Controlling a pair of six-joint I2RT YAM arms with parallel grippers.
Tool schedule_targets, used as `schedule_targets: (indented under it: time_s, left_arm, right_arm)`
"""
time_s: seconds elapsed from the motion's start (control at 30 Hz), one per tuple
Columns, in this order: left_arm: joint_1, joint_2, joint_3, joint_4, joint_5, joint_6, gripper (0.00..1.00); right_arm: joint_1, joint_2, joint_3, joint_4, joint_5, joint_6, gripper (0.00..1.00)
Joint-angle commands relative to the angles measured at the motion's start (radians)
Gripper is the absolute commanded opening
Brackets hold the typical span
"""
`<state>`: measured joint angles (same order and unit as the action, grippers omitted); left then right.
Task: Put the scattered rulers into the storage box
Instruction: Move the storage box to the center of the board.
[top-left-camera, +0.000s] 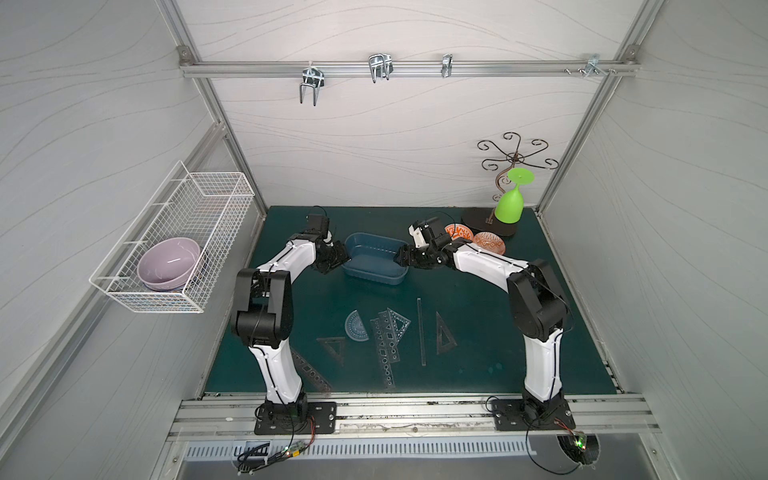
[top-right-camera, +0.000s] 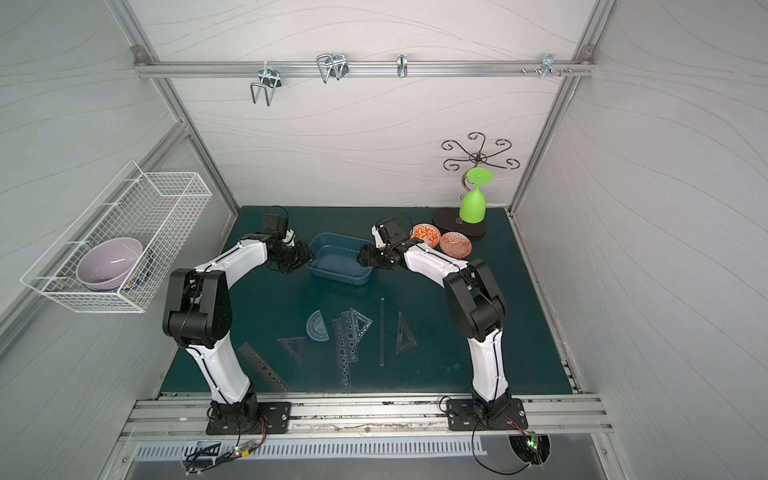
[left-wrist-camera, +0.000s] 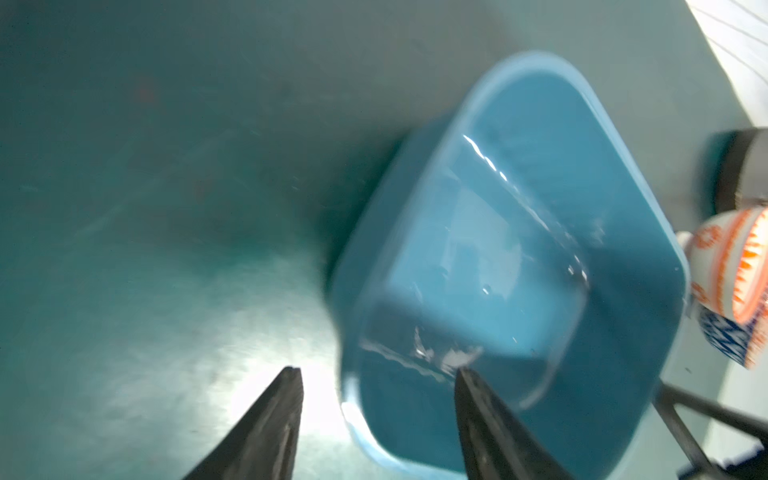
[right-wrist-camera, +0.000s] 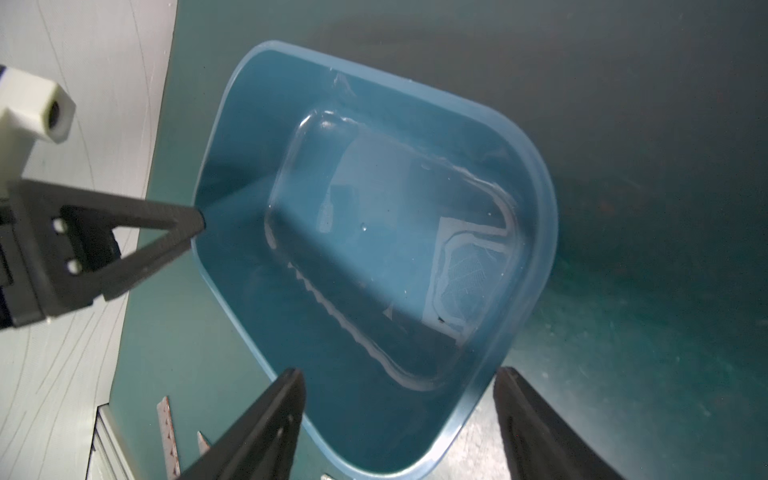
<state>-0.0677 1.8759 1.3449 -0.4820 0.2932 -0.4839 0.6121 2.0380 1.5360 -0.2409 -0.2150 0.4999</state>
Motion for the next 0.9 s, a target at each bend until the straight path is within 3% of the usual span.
schedule_targets:
  time_s: [0.0, 0.3, 0.87]
  left_arm:
    - [-0.013, 0.013, 0.018, 0.048, 0.069, -0.01, 0.62]
    - [-0.086, 0.003, 0.002, 0.029, 0.066, 0.001, 0.6]
    - [-0.141, -0.004, -0.044, 0.031, 0.043, -0.016, 0.57]
  right_arm:
    - [-0.024, 0.044, 0.055, -0.044, 0.007, -0.017, 0.76]
    - [-0.055, 0.076, 0.093, -0.045, -0.009, -0.025, 0.76]
    - [-0.098, 0.087, 0.098, -0.025, -0.033, -0.032, 0.76]
